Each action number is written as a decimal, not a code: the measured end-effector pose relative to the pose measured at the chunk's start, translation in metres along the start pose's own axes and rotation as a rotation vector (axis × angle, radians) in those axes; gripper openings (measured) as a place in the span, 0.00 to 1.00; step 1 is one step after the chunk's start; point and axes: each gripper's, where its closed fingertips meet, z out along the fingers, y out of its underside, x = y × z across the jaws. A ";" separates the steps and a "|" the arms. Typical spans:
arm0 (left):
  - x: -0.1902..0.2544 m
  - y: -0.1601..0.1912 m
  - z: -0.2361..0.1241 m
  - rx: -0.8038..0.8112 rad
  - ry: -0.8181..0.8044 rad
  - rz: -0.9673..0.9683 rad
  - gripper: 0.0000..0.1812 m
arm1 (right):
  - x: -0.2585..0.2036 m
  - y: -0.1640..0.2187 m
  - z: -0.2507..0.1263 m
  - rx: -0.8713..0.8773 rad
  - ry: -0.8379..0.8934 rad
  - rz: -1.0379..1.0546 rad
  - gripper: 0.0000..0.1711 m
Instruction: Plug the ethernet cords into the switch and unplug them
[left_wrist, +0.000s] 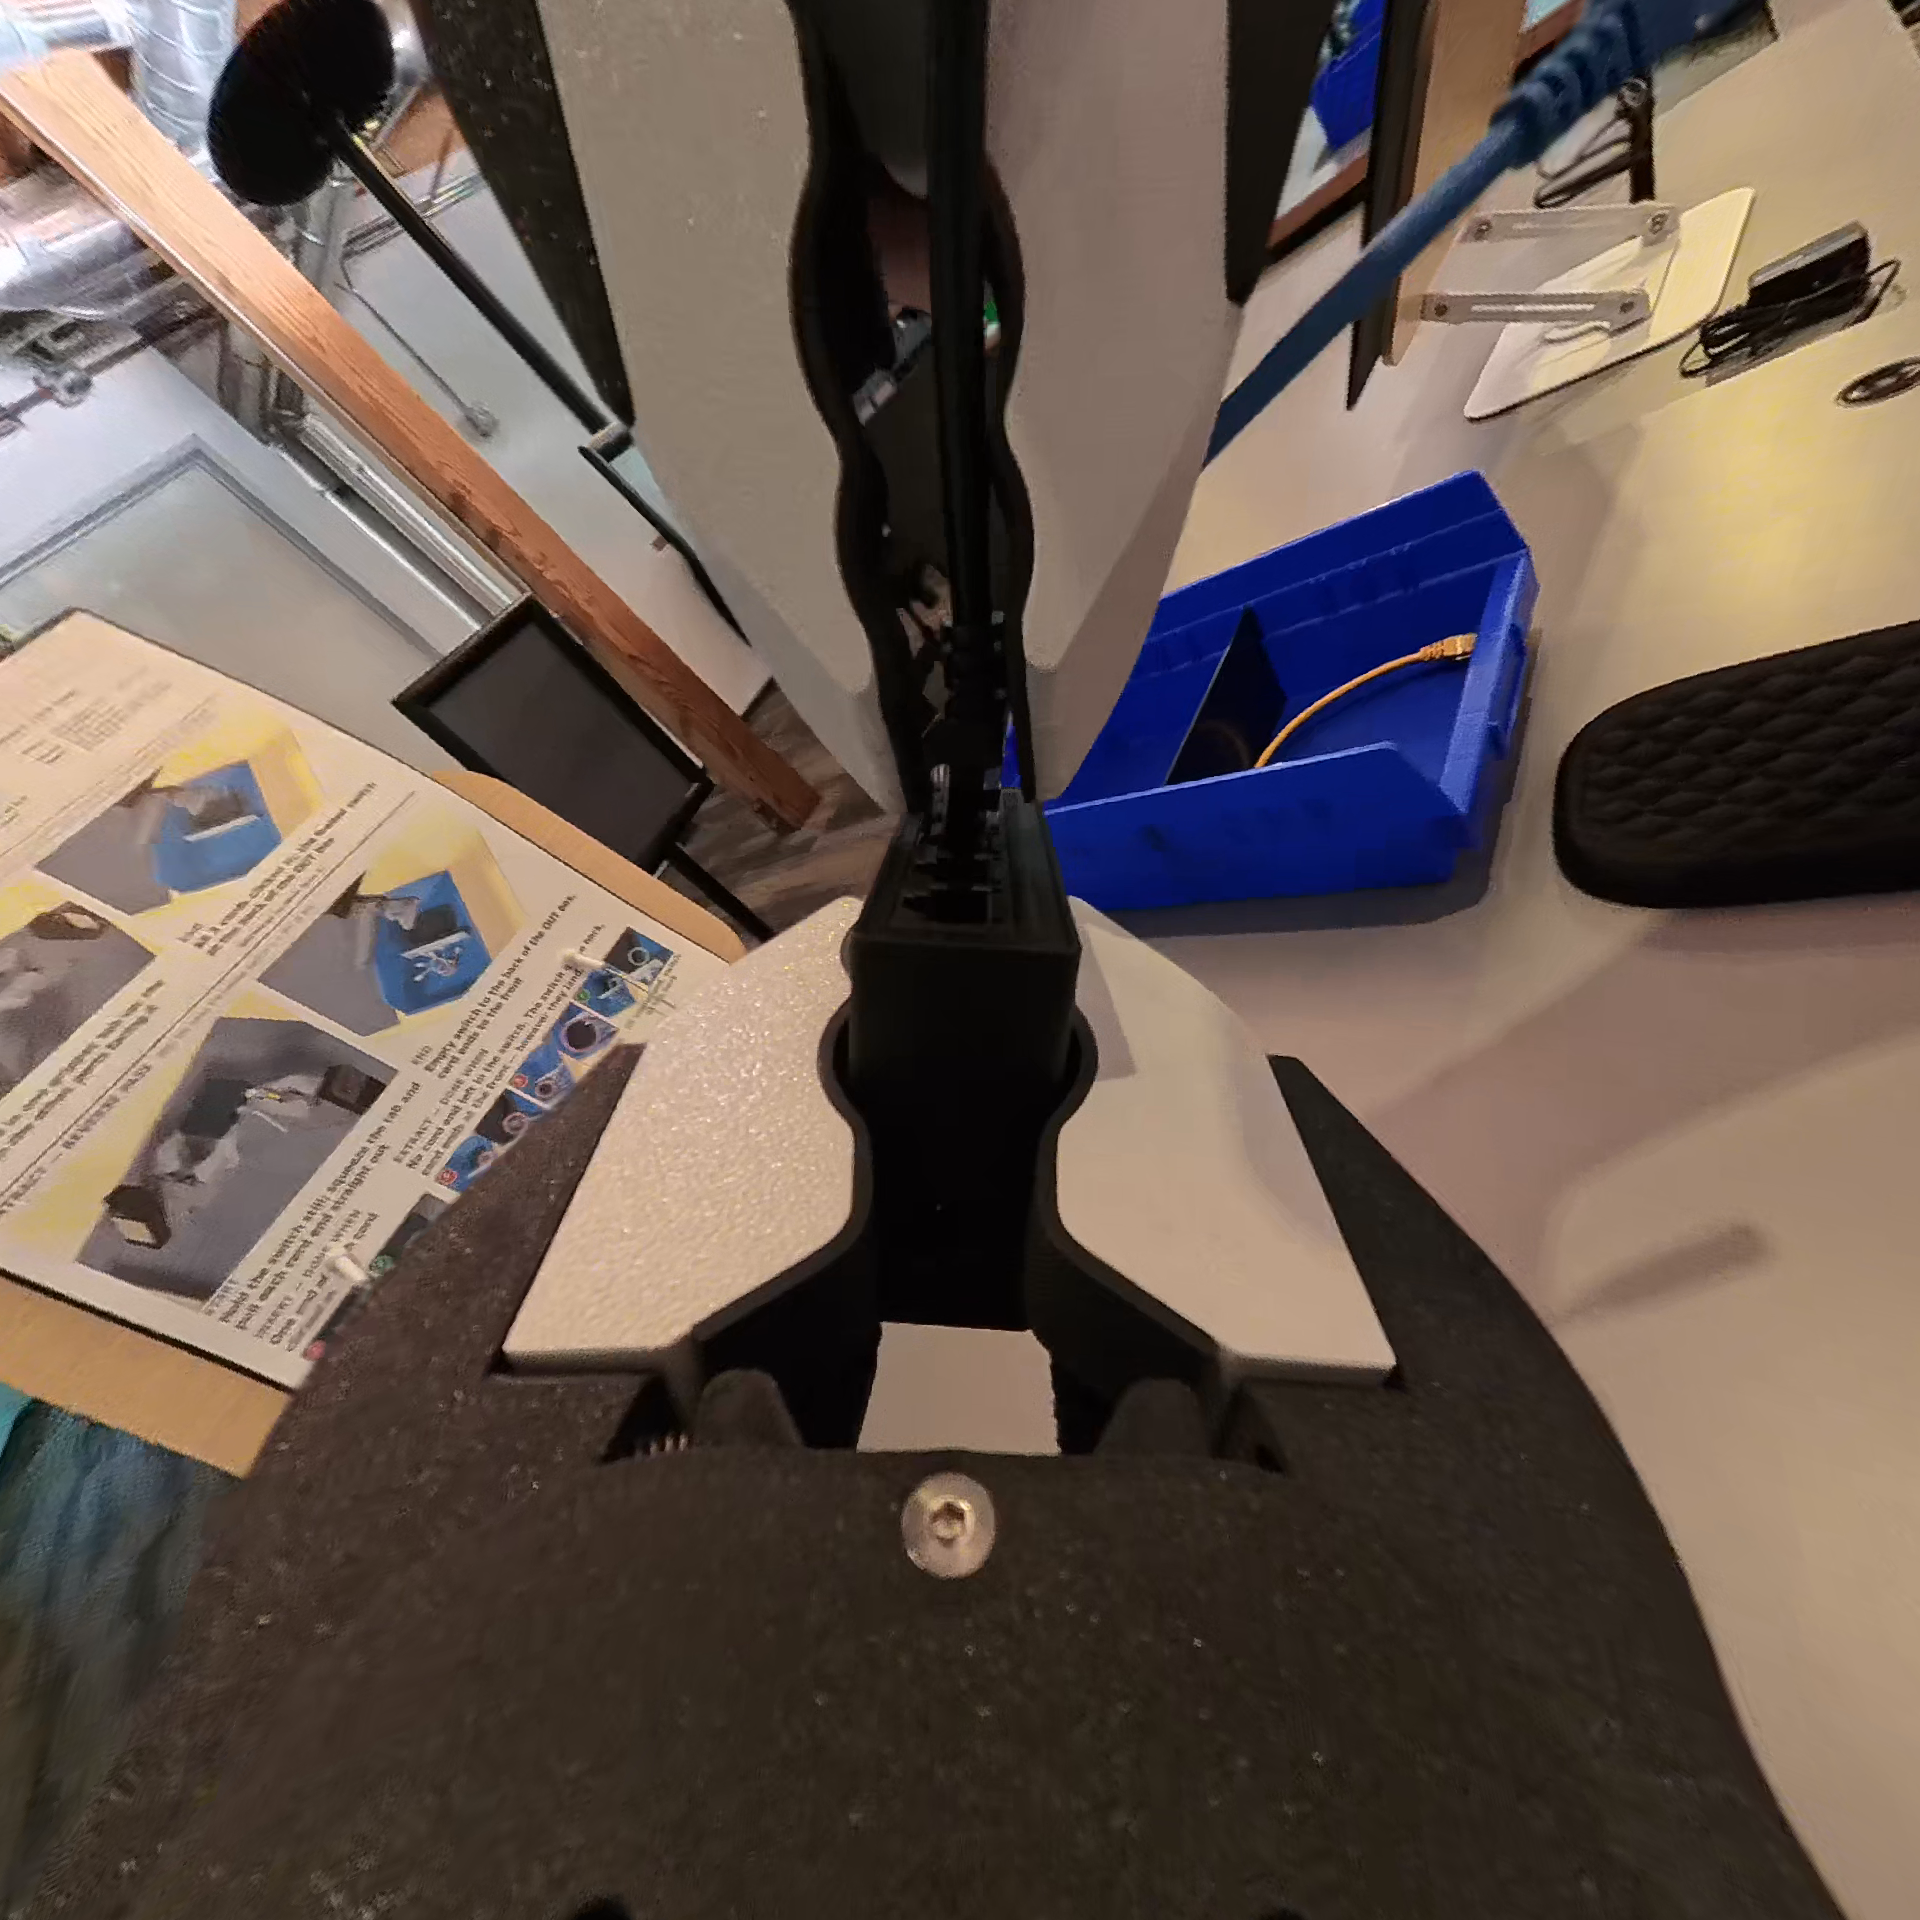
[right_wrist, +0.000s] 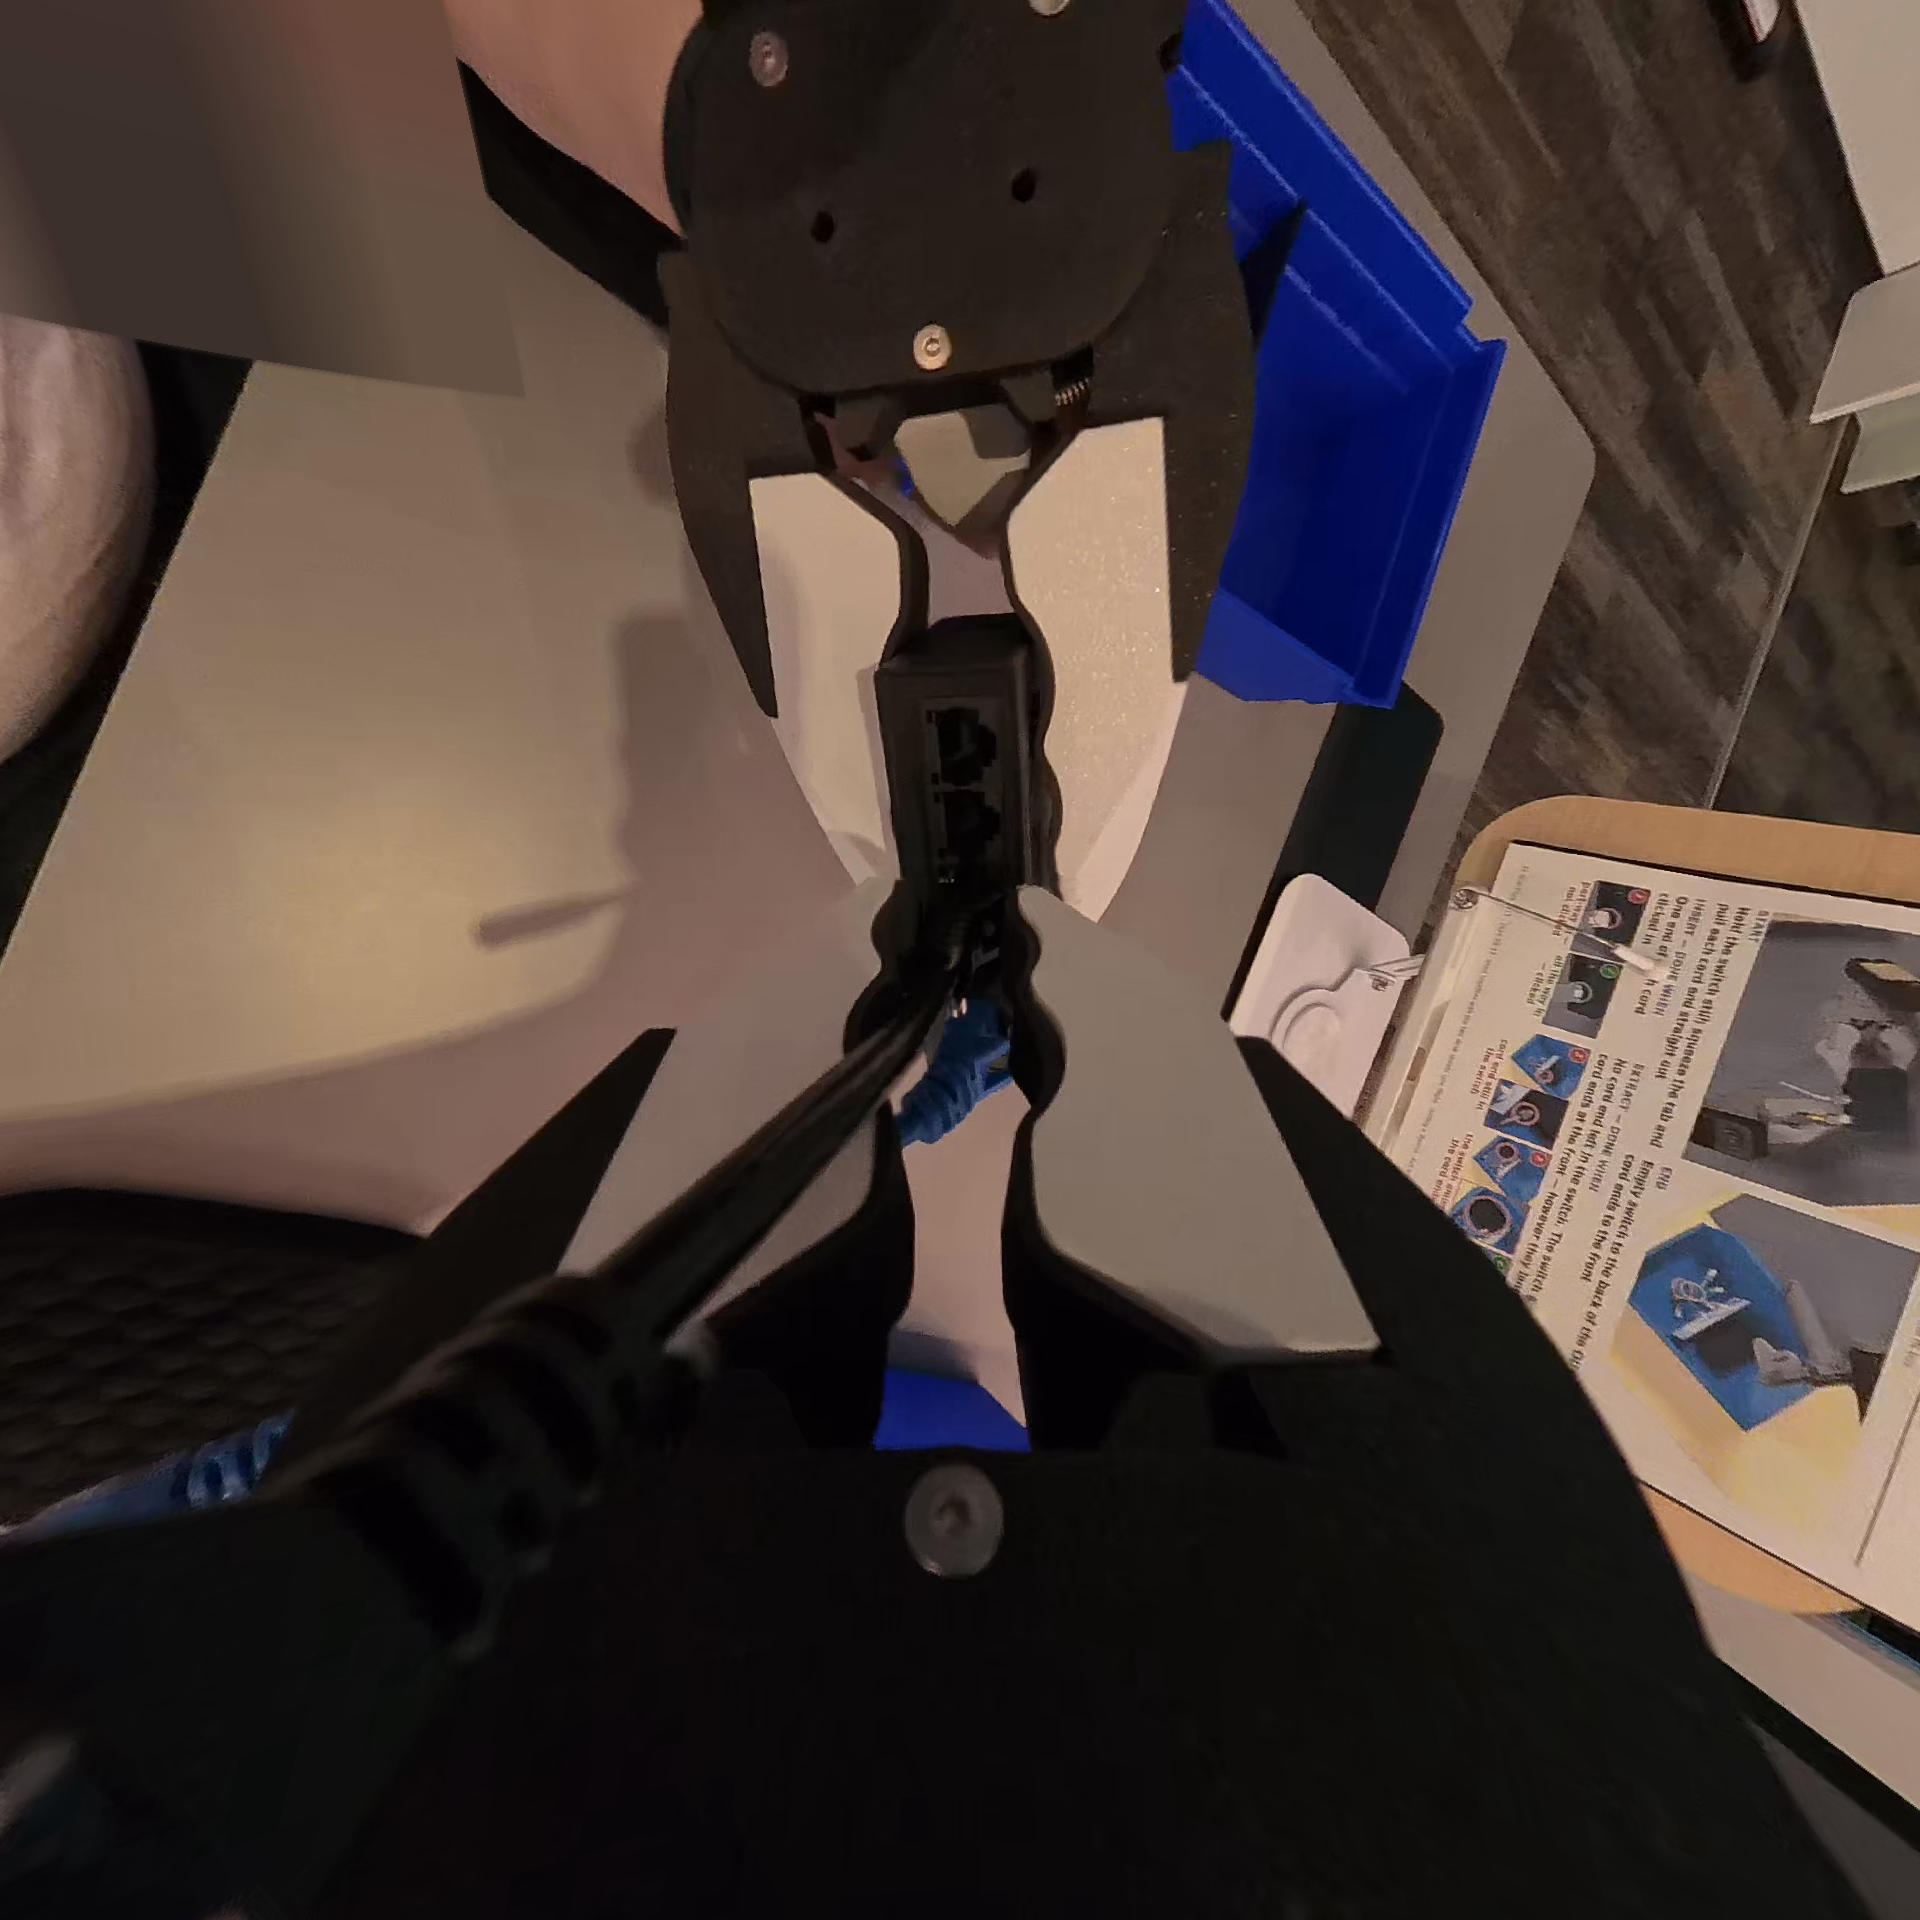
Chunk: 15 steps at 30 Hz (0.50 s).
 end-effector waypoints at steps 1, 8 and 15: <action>0.002 0.001 0.001 0.000 0.017 -0.003 0.16 | -0.002 0.002 0.001 -0.009 -0.011 0.002 0.08; 0.009 0.006 0.007 0.009 0.077 -0.041 0.16 | -0.006 0.009 0.006 -0.010 -0.009 0.025 0.08; 0.009 0.011 0.010 0.007 0.098 -0.084 0.17 | -0.002 0.013 0.008 -0.039 0.017 0.011 0.07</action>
